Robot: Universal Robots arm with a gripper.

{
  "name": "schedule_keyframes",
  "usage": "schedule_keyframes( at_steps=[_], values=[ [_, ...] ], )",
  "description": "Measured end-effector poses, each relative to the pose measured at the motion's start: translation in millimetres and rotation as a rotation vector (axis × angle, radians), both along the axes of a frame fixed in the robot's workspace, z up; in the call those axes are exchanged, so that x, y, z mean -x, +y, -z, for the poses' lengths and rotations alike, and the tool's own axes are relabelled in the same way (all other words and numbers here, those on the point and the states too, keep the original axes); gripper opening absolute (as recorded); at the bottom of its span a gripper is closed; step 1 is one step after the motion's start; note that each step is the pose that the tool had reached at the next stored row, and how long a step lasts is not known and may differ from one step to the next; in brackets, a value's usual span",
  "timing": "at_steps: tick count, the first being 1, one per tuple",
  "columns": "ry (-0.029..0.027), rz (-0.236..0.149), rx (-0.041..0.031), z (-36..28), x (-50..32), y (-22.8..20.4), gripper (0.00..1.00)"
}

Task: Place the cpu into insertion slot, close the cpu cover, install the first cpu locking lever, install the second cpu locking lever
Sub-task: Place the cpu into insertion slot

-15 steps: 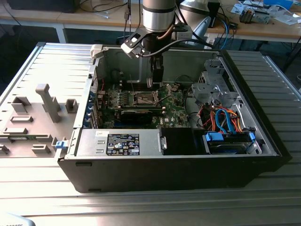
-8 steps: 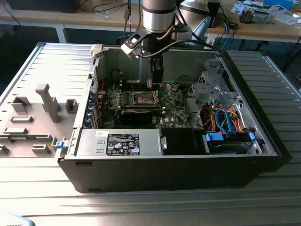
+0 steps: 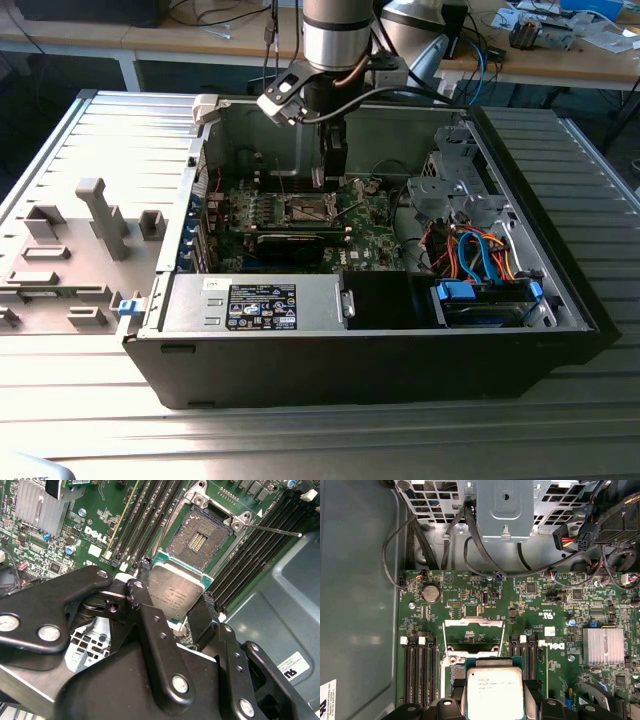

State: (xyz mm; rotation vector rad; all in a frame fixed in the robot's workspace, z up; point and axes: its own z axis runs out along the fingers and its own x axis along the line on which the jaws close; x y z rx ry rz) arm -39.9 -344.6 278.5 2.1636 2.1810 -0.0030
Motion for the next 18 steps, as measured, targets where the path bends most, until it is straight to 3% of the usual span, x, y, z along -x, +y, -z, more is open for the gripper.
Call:
schedule_keyframes(
  at_steps=[18],
  values=[
    [0.0, 0.0, 0.0001, 3.2, 0.0, 0.2, 0.55]
  ],
)
